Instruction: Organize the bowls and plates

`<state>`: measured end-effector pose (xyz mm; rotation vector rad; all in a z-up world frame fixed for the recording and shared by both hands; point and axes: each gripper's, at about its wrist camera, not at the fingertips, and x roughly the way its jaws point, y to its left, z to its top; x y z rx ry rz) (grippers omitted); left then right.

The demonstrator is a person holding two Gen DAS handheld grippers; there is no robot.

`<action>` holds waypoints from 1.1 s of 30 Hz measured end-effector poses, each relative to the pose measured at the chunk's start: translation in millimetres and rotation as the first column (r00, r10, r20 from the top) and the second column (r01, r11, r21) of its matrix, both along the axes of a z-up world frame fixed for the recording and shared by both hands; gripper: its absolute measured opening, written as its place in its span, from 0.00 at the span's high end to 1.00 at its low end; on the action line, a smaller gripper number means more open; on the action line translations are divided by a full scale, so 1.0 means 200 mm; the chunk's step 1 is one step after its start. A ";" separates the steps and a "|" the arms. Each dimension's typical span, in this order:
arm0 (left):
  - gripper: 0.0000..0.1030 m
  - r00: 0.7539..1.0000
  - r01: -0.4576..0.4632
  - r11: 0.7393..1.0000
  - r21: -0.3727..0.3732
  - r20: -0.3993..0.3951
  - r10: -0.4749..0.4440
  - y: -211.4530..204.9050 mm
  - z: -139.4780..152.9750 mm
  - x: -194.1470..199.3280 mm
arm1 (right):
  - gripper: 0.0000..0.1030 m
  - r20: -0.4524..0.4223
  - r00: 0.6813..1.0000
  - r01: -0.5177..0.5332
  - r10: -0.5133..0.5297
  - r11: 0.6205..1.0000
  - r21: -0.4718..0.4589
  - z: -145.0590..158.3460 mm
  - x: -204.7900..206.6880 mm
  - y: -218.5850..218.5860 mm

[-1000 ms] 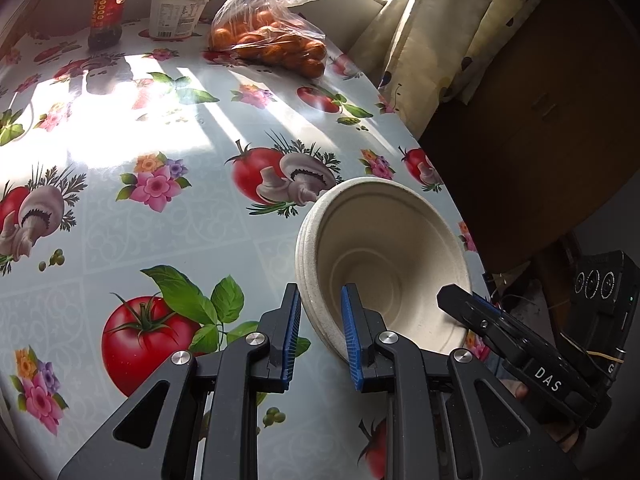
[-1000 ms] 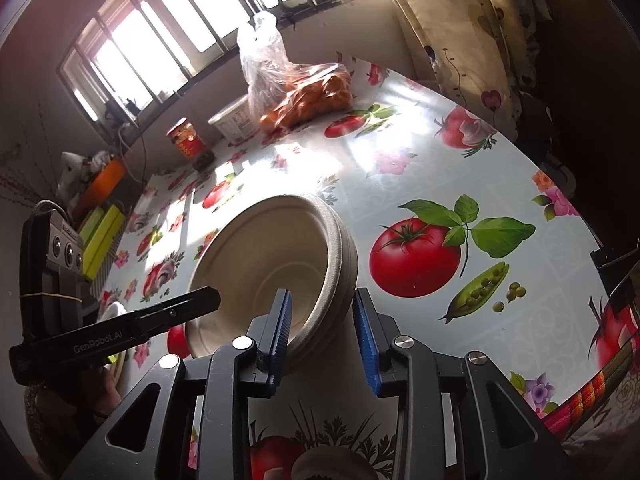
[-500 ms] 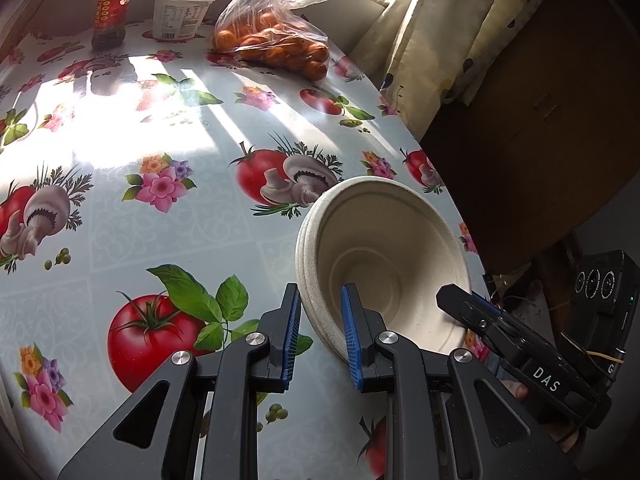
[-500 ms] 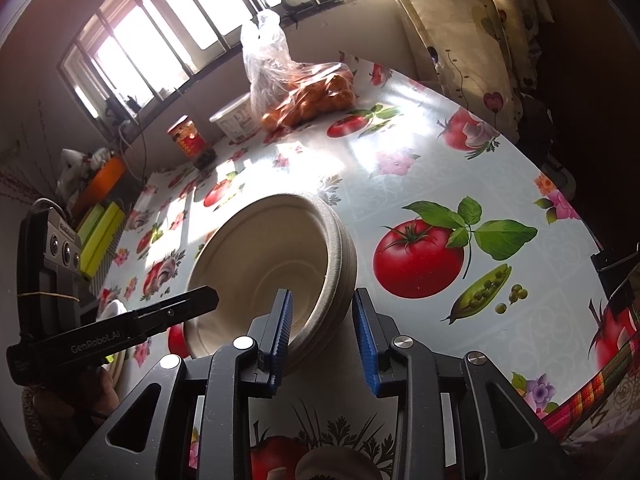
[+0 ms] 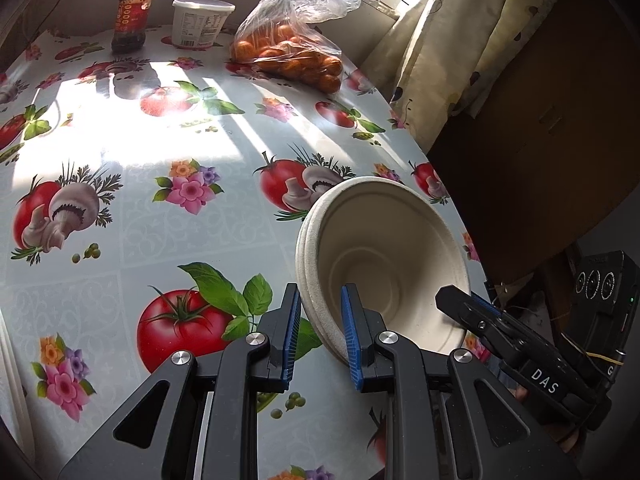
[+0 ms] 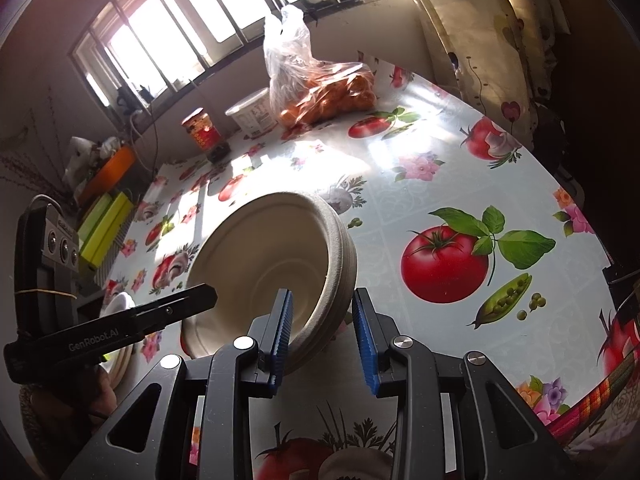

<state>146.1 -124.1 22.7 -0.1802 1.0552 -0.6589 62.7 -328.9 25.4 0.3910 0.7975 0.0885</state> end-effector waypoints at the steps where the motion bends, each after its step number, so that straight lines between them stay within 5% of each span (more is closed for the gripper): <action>1: 0.79 1.000 -0.004 1.000 -0.001 0.002 0.004 0.01 0.00 0.00 | 0.71 0.000 1.000 -0.005 0.005 1.000 -0.002 0.00 0.00 0.01; 33: 0.79 0.974 -0.219 0.976 0.011 0.065 0.218 0.48 0.11 -0.12 | 0.71 0.040 0.977 -0.207 0.208 0.978 -0.038 0.09 0.10 0.47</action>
